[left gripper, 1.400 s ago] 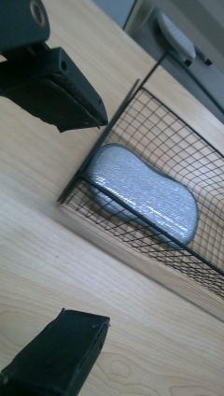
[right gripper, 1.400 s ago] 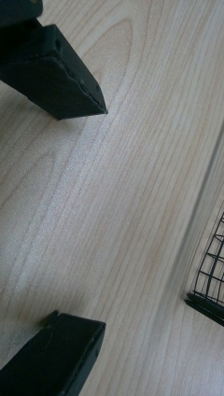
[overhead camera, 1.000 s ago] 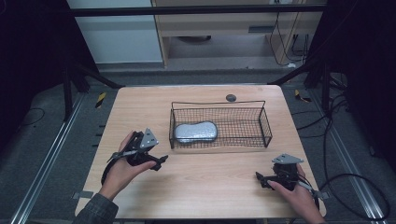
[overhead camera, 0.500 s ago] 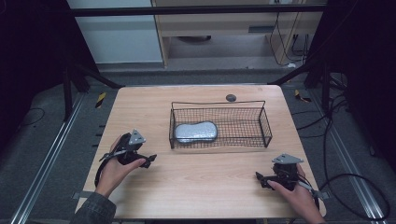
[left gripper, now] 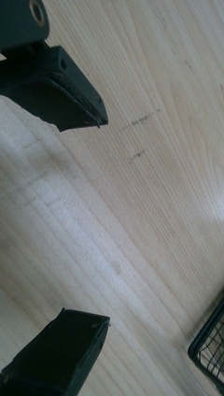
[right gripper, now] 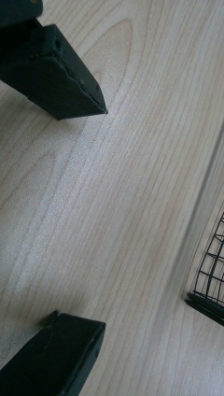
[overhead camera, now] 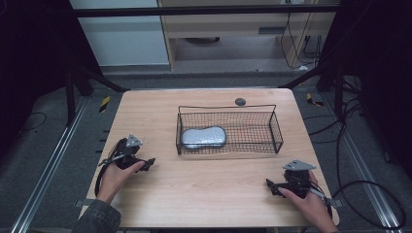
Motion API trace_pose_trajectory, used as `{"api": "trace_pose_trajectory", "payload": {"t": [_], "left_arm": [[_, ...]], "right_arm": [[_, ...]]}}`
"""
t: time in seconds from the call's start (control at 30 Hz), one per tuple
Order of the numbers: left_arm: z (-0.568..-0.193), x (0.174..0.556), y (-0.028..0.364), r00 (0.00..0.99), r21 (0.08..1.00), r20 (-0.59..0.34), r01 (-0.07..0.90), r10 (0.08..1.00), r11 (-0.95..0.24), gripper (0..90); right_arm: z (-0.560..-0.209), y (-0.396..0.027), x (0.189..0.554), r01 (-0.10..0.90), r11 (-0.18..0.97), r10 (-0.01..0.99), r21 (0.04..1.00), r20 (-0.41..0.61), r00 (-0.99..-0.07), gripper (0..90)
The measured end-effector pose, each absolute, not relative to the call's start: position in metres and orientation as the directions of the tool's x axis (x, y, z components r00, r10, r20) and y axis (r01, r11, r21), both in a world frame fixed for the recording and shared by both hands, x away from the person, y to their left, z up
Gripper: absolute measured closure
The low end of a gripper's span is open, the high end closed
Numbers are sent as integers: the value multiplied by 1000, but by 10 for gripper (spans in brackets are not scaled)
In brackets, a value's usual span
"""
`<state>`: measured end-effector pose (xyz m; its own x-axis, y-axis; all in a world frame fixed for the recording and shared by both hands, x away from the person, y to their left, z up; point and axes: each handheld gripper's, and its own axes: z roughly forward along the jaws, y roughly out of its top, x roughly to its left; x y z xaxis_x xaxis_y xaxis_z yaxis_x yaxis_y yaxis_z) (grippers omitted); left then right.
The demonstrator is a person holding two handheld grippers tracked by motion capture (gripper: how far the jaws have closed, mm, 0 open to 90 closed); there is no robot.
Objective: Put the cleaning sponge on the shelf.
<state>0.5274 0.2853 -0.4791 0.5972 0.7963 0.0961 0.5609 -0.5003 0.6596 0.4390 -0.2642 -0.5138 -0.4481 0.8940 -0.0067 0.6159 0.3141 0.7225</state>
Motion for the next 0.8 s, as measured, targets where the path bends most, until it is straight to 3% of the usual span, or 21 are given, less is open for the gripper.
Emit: {"api": "trace_pose_trajectory", "payload": {"t": [0.2,0.8], "left_arm": [[-486,537,292,568,680,28,592,823,-432,41],[-506,547,297,549,695,24,592,836,-409,0]], "right_arm": [[-514,-264,439,616,314,894,723,-7,-448,3],[-514,-264,439,615,315,893,723,-7,-449,3]]}}
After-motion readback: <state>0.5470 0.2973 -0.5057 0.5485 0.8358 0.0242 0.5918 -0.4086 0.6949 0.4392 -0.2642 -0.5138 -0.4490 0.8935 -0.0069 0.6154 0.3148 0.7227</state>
